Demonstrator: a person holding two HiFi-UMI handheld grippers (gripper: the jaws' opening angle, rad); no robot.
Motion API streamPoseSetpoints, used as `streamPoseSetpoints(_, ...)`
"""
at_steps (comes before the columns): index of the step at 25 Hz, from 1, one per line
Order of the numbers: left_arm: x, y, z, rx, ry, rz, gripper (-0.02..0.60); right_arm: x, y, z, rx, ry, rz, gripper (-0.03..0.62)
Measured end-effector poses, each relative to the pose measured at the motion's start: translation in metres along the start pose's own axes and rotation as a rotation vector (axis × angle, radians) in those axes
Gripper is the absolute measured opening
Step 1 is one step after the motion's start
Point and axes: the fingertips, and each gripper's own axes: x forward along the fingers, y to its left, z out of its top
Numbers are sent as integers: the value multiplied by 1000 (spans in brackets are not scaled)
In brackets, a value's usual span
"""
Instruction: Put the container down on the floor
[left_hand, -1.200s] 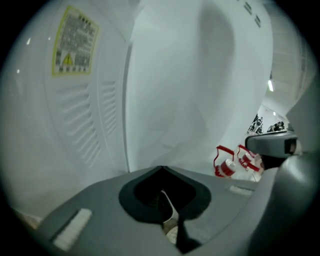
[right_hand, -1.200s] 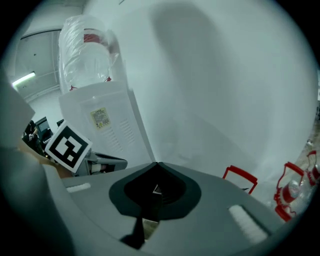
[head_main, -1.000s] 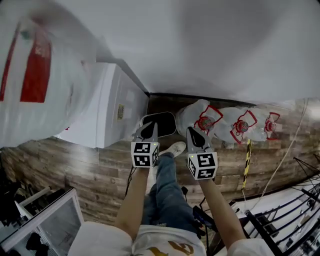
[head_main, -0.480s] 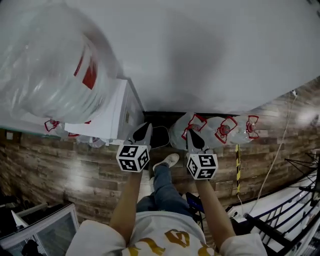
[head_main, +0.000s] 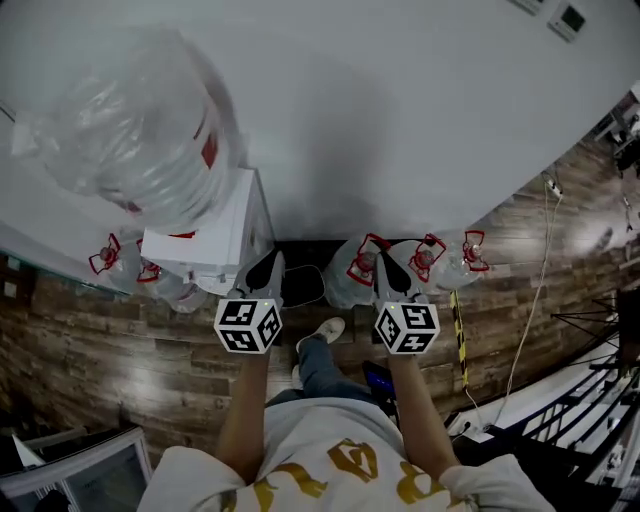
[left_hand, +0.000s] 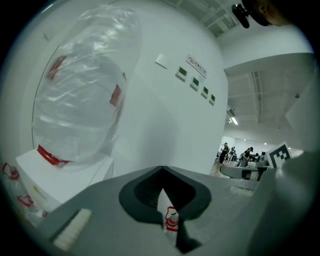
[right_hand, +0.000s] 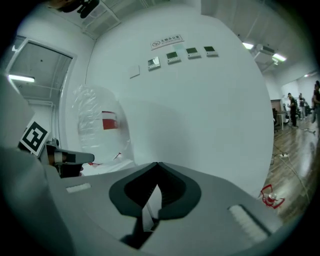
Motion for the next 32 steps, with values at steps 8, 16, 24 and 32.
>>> streamPoseSetpoints(8, -24, -11, 27, 42, -58, 5, 0, -27, 21, 19, -46, -46, 16, 23)
streamPoseSetpoints(16, -39, -11, 30, 40, -71, 12, 0, -37, 34, 21, -58, -54, 25, 22)
streamPoseSetpoints(24, -42, -5, 26, 42, -56, 29, 0, -36, 38, 18, -57, -44, 27, 22)
streamPoseSetpoints(32, -40, -2, 21, 31, -46, 28, 0, -33, 36, 17, -52, -38, 21, 21)
